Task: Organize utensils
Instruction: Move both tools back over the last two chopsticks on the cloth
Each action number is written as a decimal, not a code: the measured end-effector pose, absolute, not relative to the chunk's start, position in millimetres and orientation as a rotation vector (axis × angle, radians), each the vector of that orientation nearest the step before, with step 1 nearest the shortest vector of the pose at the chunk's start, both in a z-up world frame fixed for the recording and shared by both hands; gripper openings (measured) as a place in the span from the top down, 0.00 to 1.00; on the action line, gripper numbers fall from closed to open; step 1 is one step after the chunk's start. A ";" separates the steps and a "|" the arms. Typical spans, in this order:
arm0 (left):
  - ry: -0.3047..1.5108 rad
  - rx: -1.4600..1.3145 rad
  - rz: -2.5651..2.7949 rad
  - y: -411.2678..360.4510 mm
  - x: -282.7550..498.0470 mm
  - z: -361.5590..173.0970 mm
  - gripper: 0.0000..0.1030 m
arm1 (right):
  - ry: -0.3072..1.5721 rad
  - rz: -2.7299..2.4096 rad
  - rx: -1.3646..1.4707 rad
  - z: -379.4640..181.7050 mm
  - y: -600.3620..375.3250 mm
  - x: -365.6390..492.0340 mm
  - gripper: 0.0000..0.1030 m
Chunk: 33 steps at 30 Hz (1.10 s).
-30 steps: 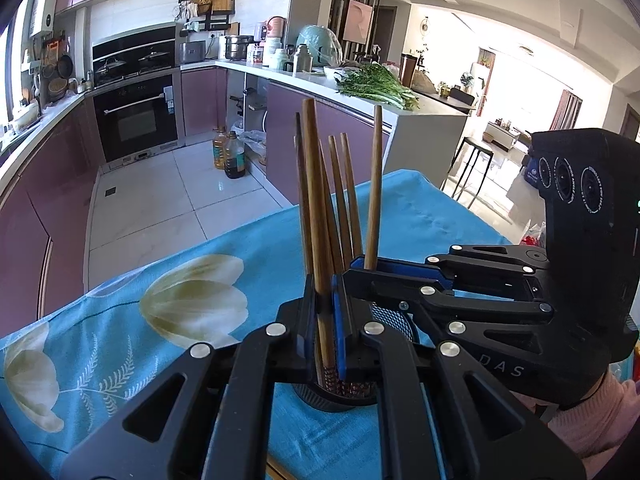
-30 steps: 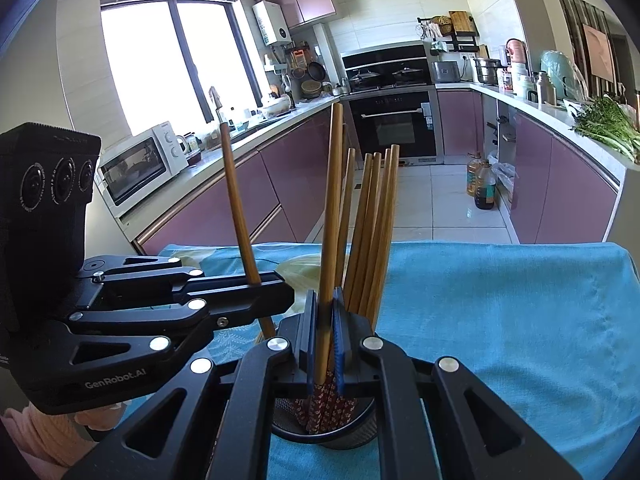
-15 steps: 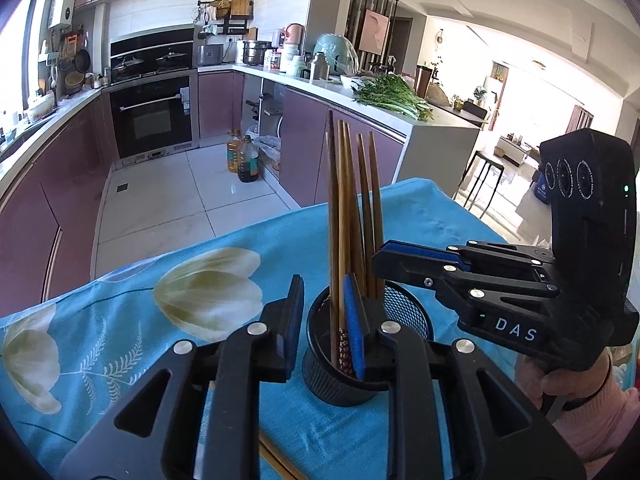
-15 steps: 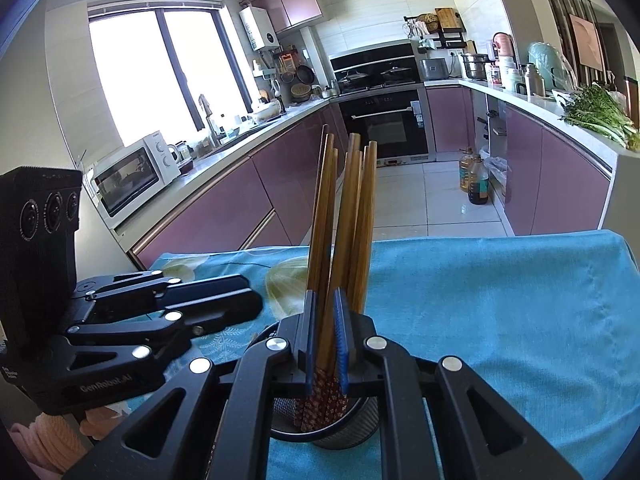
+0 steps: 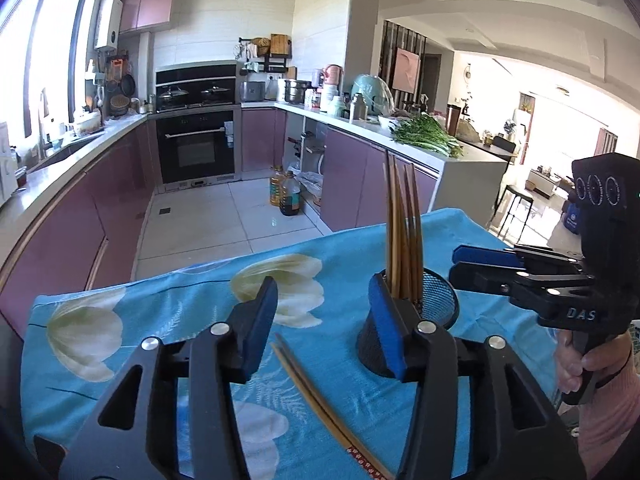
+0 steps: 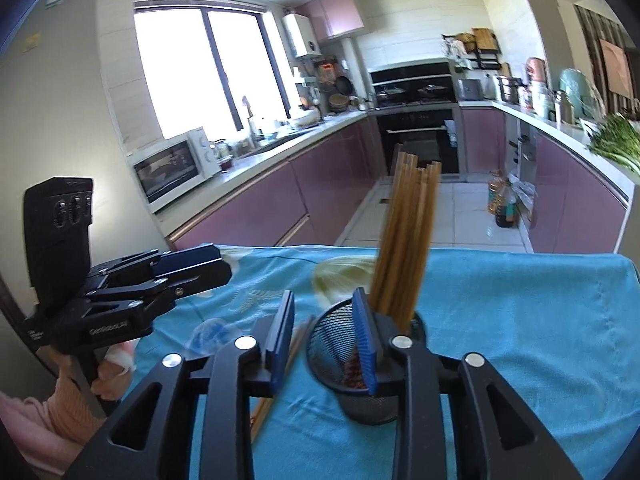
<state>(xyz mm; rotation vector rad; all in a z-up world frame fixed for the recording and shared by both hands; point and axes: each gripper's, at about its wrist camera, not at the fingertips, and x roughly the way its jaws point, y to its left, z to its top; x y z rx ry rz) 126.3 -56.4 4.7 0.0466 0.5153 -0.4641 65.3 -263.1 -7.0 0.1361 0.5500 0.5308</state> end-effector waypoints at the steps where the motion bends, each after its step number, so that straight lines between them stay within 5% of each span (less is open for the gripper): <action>1: 0.506 0.050 -0.446 -49.8 120.6 4.4 0.50 | 0.551 0.552 0.123 -7.8 -258.1 60.2 0.67; 3: 0.499 0.046 -0.424 -36.7 109.7 1.8 0.41 | 0.562 0.583 0.104 -12.2 -249.8 52.4 0.65; 5: 0.493 0.047 -0.380 -25.5 99.9 -3.6 0.20 | 0.592 0.607 0.086 -22.7 -238.6 48.5 0.62; 7: 0.495 0.030 -0.342 -13.6 91.2 -11.9 0.12 | 0.638 0.614 0.076 -37.6 -228.2 49.1 0.58; 17: 0.600 0.020 -0.252 7.5 79.1 -54.9 0.06 | 0.865 0.587 0.041 -110.4 -186.9 57.3 0.58; 33: 0.674 0.015 -0.255 -4.3 87.5 -76.5 0.06 | 0.889 0.525 -0.021 -120.6 -169.3 60.0 0.58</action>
